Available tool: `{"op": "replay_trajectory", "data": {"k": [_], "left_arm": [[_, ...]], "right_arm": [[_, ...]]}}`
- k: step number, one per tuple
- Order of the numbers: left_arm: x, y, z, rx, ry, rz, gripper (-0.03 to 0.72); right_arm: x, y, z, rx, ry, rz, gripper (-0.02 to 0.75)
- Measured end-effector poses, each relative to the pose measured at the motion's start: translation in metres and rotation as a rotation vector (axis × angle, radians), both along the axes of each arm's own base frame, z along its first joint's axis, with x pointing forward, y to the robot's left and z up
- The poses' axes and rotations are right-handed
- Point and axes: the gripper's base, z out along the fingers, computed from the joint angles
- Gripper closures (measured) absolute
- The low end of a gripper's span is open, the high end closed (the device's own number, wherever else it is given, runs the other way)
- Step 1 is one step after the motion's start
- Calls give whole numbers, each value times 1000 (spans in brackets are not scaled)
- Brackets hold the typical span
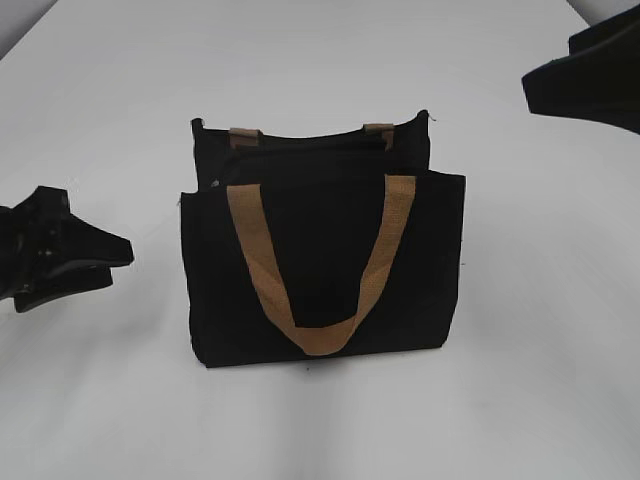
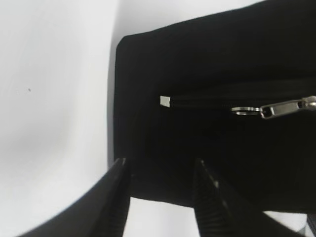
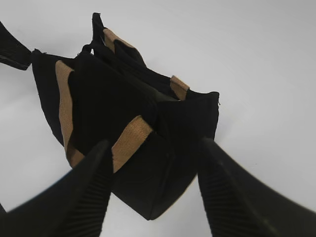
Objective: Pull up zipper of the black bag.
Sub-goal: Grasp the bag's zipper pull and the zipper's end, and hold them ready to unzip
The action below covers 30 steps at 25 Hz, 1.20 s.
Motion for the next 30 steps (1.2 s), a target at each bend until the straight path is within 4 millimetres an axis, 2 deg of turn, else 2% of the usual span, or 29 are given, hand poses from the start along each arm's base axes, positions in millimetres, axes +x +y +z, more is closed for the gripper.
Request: {"op": "replay_trajectory", "data": {"k": [3, 6, 12, 15, 20, 25, 30], "left_arm": [[1, -2, -4, -49, -45, -98, 371], [6, -7, -5, -57, -173, -192, 365], [10, -9, -17, 88, -408, -400, 328], [11, -12, -27, 99, -471, -490, 326], [19, -16, -41, 89, -499, -556, 326], [41, -22, -39, 133, -542, -579, 326], [43, -38, -41, 186, -568, -646, 323]], "right_arm": [[0, 0, 0, 0, 0, 0, 305], [0, 0, 0, 0, 0, 0, 305], [-1, 0, -1, -1, 8, 6, 305], [-1, 1, -1, 1, 14, 10, 305], [-1, 1, -1, 3, 16, 11, 305], [-1, 1, -1, 7, 17, 11, 305], [-1, 1, -1, 6, 18, 12, 305]]}}
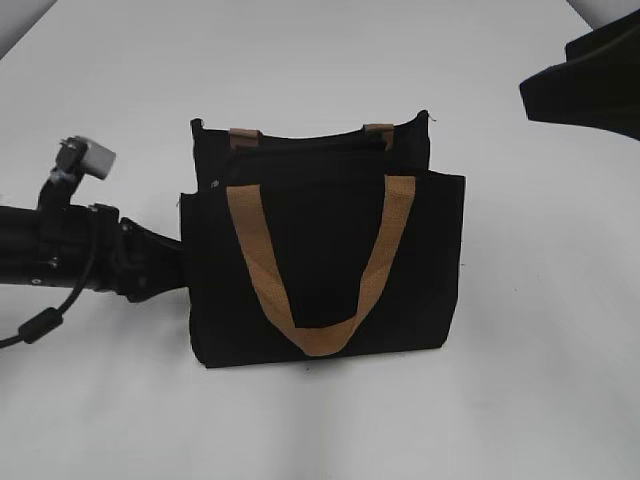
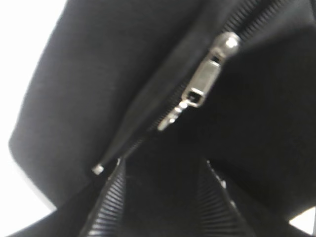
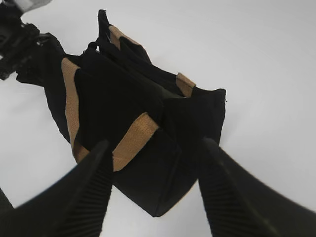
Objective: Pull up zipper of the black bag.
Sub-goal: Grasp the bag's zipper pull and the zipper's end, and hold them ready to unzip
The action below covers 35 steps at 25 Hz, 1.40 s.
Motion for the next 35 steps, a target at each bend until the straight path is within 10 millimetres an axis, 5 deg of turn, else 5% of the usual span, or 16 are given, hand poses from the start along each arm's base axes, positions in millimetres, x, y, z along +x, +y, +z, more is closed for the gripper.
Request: {"op": "replay_trajectory", "data": {"k": [5, 11, 17, 20, 29, 35], "left_arm": [[5, -16, -17, 110, 9, -33, 328], [22, -22, -10, 122, -45, -33, 390], [25, -21, -12, 156, -43, -11, 673], [25, -20, -10, 145, -11, 24, 699], [18, -8, 63, 150, -128, 207, 699], [3, -3, 73, 170, -135, 216, 699]], "right_arm": [[0, 0, 0, 0, 0, 0, 305], [0, 0, 0, 0, 1, 1, 305], [0, 0, 0, 0, 2, 1, 305], [0, 0, 0, -5, -2, 6, 305], [3, 6, 0, 3, -43, 81, 305], [17, 43, -14, -44, -45, 285, 305]]}}
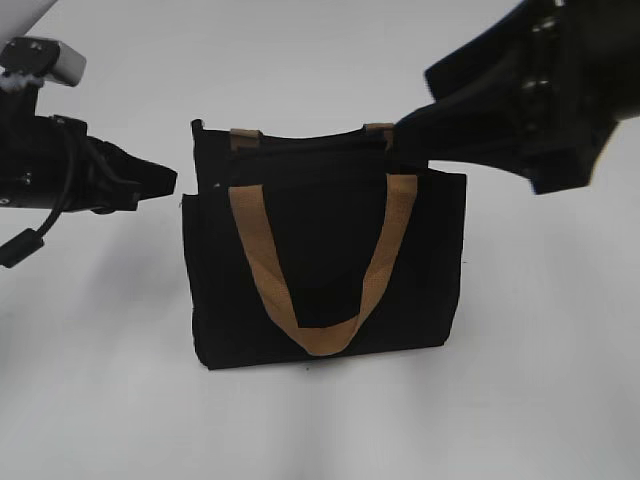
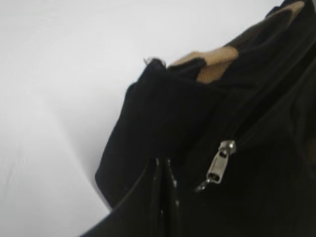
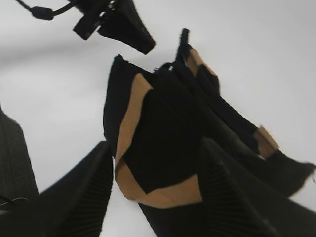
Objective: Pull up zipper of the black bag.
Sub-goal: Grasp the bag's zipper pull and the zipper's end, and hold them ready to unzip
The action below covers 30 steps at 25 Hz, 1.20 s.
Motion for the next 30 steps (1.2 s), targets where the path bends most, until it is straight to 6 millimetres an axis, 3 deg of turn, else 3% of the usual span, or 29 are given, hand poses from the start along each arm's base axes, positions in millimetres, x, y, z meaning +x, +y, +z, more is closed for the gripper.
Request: {"op": "replay_trajectory", "data": {"k": [5, 8, 10, 12, 14, 16, 24, 26, 28, 30], "left_arm": [[-6, 1, 8, -14, -12, 3, 699], [-10, 1, -16, 3, 73, 2, 671], [-11, -1, -35, -4, 146, -22, 549], [-12, -6, -51, -36, 220, -59, 347], [-11, -8, -64, -61, 270, -69, 195], [-10, -9, -74, -67, 296, -73, 139], [-10, -18, -89, -111, 226, -230, 218], [-10, -18, -90, -103, 218, -243, 335], [-10, -19, -92, -98, 217, -248, 547], [-10, -19, -92, -95, 213, -253, 652]], "right_arm": [[22, 42, 1, -22, -3, 129, 305], [31, 54, 8, -16, -21, 152, 305], [32, 55, 13, -9, -36, 153, 305], [33, 55, 15, -13, -47, 153, 305], [33, 55, 14, -27, -53, 158, 305], [33, 54, 13, -46, -56, 168, 305], [32, 53, 12, -68, -56, 181, 305], [32, 53, 12, -69, -56, 181, 305], [32, 53, 12, -70, -56, 181, 305], [32, 53, 12, -73, -58, 182, 305]]}}
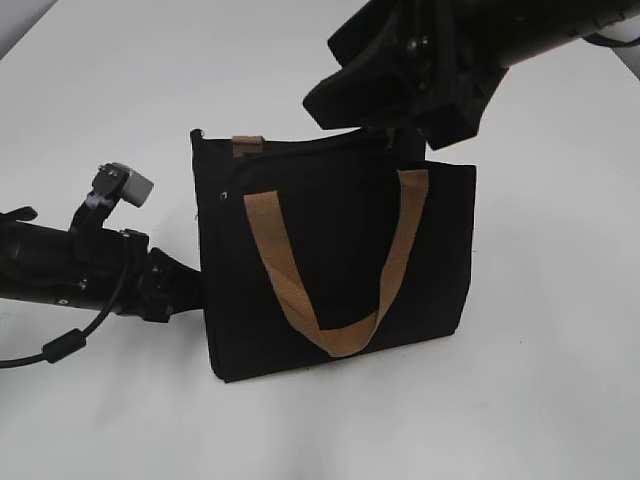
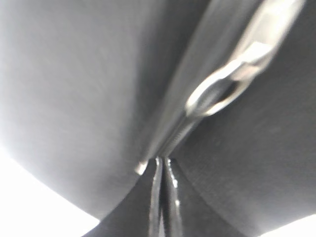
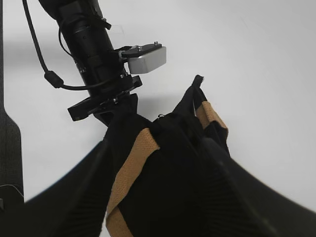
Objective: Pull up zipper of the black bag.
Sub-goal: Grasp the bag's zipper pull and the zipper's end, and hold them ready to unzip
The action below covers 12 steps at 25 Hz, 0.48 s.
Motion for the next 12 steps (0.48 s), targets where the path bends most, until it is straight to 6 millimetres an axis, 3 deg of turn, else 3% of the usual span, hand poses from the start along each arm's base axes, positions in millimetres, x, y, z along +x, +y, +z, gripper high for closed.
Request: {"op": "replay_trajectory", "data": {"k": [2, 12], "left_arm": [[0, 0, 0, -1, -1, 0, 695], [-5, 25, 27, -43, -47, 95, 699]], "right_arm": [[0, 0, 0, -1, 1, -1, 305], [3, 2, -4, -8, 15, -6, 305]]}}
